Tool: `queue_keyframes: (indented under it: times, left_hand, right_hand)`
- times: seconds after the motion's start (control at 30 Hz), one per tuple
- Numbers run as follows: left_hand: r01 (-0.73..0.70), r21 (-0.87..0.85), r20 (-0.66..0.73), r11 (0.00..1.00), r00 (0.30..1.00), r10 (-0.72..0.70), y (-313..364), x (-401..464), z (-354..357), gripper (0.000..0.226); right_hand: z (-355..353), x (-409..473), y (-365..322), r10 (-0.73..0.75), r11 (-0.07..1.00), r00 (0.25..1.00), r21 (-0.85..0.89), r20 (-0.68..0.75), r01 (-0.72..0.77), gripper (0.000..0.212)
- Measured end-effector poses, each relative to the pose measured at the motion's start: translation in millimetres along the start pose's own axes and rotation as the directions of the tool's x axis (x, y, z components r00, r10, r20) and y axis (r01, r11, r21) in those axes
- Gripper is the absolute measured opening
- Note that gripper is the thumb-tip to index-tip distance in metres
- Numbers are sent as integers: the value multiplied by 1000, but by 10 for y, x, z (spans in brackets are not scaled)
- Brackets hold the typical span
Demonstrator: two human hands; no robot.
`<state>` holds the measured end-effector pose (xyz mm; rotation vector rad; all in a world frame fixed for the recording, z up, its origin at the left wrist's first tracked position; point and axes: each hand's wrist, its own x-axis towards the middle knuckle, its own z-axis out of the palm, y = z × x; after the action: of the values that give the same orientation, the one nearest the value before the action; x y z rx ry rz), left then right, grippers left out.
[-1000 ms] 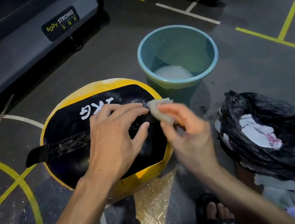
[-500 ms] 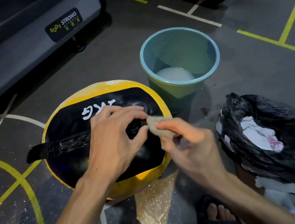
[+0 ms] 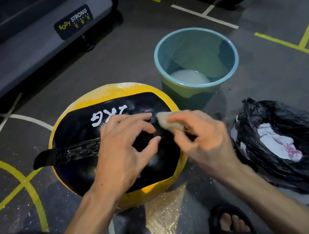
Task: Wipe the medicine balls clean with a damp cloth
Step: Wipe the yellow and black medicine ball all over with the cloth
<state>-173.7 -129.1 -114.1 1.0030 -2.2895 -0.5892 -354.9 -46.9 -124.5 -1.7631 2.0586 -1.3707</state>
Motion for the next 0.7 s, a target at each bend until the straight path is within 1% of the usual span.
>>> queue_keyframes:
  times: [0.07,0.1,0.2,0.23,0.3,0.33,0.37,0.43,0.47,0.5,0.57,0.6,0.63,0.7]
  left_hand:
    - [-1,-8,6,1000,1000,1,27,12,31,18]
    - [1,-13,12,1000,1000,-1,38,26,41,18]
    - [14,-16,39,1000,999,-13,31,36,29,19]
    - [15,-16,46,1000,999,-14,26,32,21,20]
    - [9,-10,57,1000,998,-8,34,37,21,21]
    - [4,-6,62,1000,998,-4,42,47,27,21]
    - [3,-3,60,1000,998,-3,44,53,26,20]
    - [9,-12,53,1000,999,-8,31,45,10,16]
    - [10,-16,52,1000,999,-9,22,33,6,14]
    - [8,-15,52,1000,999,-7,20,23,10,13]
    - [3,-11,50,1000,999,-3,41,23,31,12]
    - [3,-13,51,1000,999,-3,53,34,43,13]
    - [4,-14,52,1000,999,-3,61,46,49,13]
    - [4,-4,62,1000,998,-4,46,54,39,15]
  right_hand:
    - [-75,10,69,94,994,995,-56,-33,-95,27]
    - [-56,-25,9,80,996,997,-41,-20,-81,26]
    - [25,-129,-165,-101,994,994,35,36,99,27]
    - [12,-86,-103,-100,995,995,22,29,100,28]
    - [-31,23,-3,30,999,999,-38,-12,-31,28]
    - [-33,42,-18,83,995,997,-52,-6,-83,27]
    - [-12,42,-88,82,996,997,-41,15,-81,27]
    - [34,-11,-267,-31,999,996,-6,89,32,28]
    - [33,-13,-242,-78,997,991,2,107,78,29]
    - [16,21,-141,-78,997,992,-22,99,80,29]
    - [-48,110,55,36,991,999,-131,27,-32,29]
    - [-72,129,75,80,985,997,-157,7,-78,28]
    - [-72,113,21,78,985,997,-154,10,-76,28]
    - [-15,10,-212,-41,995,994,-87,100,50,26]
